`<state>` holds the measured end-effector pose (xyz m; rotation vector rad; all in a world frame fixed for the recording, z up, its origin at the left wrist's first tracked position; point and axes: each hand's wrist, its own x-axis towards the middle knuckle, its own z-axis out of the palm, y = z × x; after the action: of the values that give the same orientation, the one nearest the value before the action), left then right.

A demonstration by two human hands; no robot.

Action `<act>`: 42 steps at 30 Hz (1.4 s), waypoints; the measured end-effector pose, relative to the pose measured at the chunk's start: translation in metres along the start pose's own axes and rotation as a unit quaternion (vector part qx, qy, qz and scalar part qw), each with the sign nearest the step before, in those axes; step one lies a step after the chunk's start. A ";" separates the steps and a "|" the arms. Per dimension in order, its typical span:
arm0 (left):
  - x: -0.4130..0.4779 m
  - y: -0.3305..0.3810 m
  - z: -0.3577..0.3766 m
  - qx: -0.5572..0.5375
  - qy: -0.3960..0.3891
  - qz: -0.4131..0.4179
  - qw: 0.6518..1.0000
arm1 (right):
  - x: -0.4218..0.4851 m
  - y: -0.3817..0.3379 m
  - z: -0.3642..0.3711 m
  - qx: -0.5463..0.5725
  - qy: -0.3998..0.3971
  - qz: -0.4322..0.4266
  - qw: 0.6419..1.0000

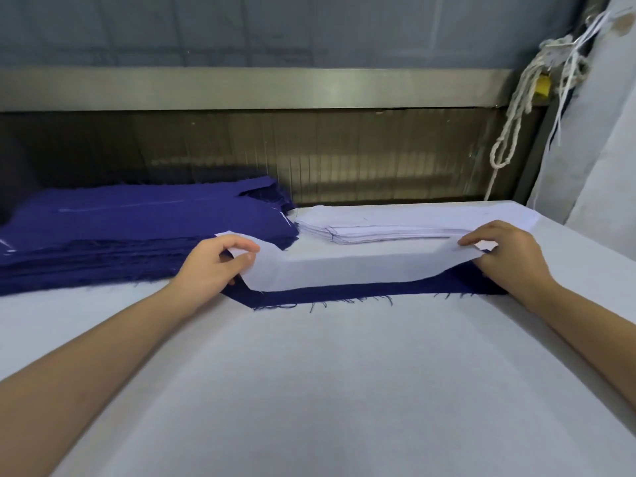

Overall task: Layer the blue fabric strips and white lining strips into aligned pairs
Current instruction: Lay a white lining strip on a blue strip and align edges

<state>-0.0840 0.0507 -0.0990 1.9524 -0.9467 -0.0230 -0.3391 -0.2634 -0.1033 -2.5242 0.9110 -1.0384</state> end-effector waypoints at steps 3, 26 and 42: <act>-0.001 -0.002 -0.003 0.020 0.005 0.005 1.000 | -0.001 0.001 -0.002 0.038 0.009 0.008 0.999; 0.000 -0.011 -0.004 0.007 -0.010 -0.007 1.000 | -0.003 0.010 -0.003 0.171 -0.105 0.012 0.980; -0.004 -0.003 -0.008 -0.017 0.000 -0.018 1.000 | -0.003 0.010 -0.005 0.165 -0.135 0.012 0.977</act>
<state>-0.0822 0.0600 -0.0977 1.9377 -0.9046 -0.0605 -0.3492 -0.2692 -0.1060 -2.2938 0.6310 -0.7438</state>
